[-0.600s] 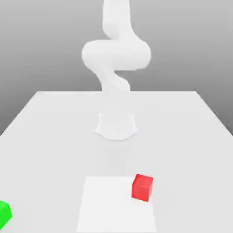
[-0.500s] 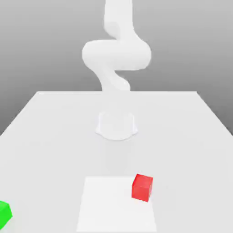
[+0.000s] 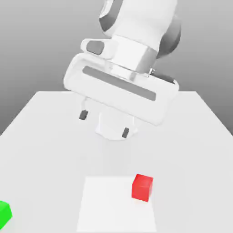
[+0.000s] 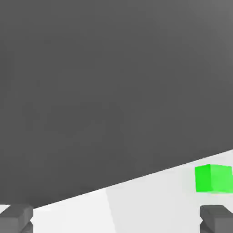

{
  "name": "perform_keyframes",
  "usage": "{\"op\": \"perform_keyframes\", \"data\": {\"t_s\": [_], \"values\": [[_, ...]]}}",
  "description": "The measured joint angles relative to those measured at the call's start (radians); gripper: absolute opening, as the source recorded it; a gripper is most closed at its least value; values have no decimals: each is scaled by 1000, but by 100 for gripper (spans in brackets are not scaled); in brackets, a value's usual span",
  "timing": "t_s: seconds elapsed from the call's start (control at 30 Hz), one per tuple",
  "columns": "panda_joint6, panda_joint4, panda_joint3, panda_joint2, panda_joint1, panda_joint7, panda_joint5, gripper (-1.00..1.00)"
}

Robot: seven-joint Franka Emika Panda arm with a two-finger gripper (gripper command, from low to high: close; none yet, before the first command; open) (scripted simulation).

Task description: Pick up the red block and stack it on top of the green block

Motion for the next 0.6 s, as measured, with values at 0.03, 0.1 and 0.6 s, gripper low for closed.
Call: {"op": "perform_keyframes", "data": {"t_s": [0.03,0.1,0.6], "values": [[9,-11,1,27,-2,23,-12,0],[32,-34,5,76,-5,62,-29,0],[302,-245,85,206,63,-19,378,0]]}}
